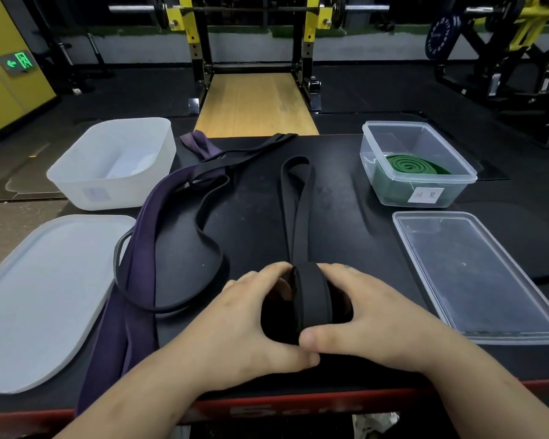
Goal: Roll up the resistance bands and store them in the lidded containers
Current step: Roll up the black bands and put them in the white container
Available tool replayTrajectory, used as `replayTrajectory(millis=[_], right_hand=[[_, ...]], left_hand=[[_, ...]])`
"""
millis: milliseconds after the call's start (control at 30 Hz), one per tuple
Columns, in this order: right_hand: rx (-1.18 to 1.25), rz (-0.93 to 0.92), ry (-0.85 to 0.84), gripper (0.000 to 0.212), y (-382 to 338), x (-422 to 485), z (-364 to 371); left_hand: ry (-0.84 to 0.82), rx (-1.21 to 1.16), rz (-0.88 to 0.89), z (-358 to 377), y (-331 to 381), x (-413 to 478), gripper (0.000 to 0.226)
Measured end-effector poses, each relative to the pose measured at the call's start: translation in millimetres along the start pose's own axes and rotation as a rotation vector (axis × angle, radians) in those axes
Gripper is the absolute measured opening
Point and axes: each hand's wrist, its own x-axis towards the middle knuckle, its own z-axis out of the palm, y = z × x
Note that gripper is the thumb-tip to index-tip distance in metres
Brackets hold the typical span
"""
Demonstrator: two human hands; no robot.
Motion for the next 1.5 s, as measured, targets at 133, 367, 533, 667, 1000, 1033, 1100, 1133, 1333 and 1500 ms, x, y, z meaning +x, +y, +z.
replayTrajectory(millis=[133,367,533,667,1000,1033,1100,1133,1333,1500], right_hand=[[0.028,0.022,-0.063,0.098,3.3,-7.8,-6.5],[0.107,-0.037,-0.024,0.078,-1.1,-6.5,-5.3],[0.114,-0.048,0.042,0.062,-4.3,2.0,-2.7],[0.112,-0.022,-0.012,0.081,4.6,0.7,-3.6],[0.059,-0.063,-0.025,0.098,7.5,1.8,-5.6],[0.055,-0.064,-0.012,0.098,9.0,2.1,-6.2],[0.054,-0.065,-0.006,0.099,11.6,0.9,-6.8],[0.050,-0.062,-0.008,0.098,12.7,-0.2,-6.2],[0.096,-0.048,-0.045,0.099,19.5,-2.9,-4.3],[0.109,-0.063,-0.053,0.098,20.2,-0.9,-3.1]], left_hand=[[0.014,0.008,-0.010,2.2,-1.0,2.3,0.109],[0.009,-0.030,0.038,1.2,-0.8,1.2,0.092],[0.037,-0.137,0.059,0.4,-2.0,4.6,0.092],[0.056,-0.130,0.114,1.4,-2.8,8.4,0.085],[0.034,-0.090,0.148,-1.4,-7.0,10.8,0.104],[0.030,-0.089,0.132,-2.4,-6.8,9.8,0.108],[0.013,-0.110,0.117,-3.9,-5.8,8.2,0.111],[0.000,-0.115,0.118,-3.7,-6.3,8.2,0.110],[0.021,-0.147,0.133,-0.8,-8.0,8.9,0.092],[0.023,-0.183,0.172,1.2,-5.8,6.7,0.078]])
